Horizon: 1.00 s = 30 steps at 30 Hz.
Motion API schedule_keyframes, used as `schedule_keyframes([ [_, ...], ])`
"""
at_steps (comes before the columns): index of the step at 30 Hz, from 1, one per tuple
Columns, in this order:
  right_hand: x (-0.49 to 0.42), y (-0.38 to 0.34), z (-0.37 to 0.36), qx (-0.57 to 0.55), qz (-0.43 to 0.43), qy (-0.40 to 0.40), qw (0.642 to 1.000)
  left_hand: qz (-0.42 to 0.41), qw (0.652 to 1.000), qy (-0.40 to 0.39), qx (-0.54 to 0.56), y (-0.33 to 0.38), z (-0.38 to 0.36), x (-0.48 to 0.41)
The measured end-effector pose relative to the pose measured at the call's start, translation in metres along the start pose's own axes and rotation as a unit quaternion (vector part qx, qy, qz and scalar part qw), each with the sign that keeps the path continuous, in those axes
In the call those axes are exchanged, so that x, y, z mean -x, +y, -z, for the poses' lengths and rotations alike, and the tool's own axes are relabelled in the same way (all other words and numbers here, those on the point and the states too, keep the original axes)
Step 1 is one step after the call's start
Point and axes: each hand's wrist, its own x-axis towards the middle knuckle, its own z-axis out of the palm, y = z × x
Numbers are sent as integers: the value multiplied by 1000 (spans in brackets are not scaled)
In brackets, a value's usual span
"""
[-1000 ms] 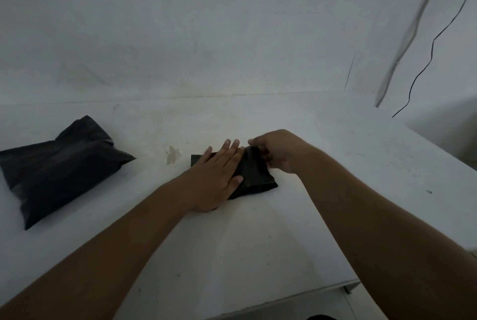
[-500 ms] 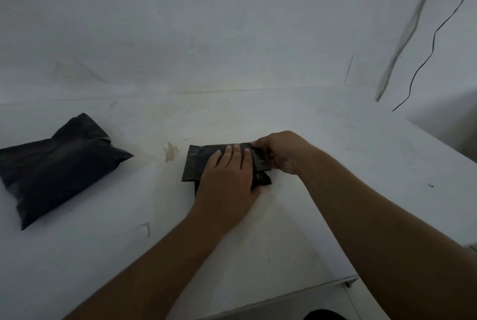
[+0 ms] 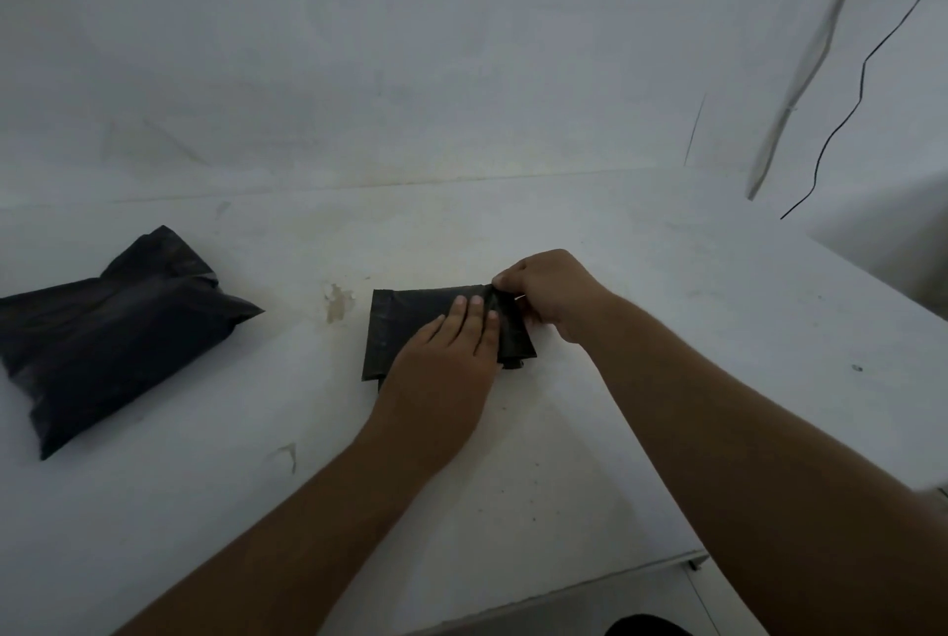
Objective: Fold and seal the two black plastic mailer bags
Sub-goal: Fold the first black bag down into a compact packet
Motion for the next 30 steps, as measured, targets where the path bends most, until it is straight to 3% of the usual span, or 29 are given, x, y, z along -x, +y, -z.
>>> schedule_keyframes([
  [6,-1,11,-7,-6,43,43,998,-2,999,-25,36,-7,3,2],
  [12,9,8,-3,-2,25,47,999,-30,999,-18,-11,-7,-1,1],
  [14,17,5,9,31,-25,14,999,-35,999,-23,-11,-6,-2,1],
  [17,34,1,29,107,-115,-97,983,-35,998,-36,-22,-5,-1,2],
  [20,47,3,33,101,-137,-158,973,-35,998,-40,-21,-4,-1,2],
  [25,56,10,30,79,-114,-146,980,18,989,-103,103,-3,31,1],
  [28,59,9,26,99,-104,-132,981,84,970,-81,214,-7,48,-16],
  [30,60,7,24,103,-104,-120,982,103,975,-85,177,-16,49,-39],
])
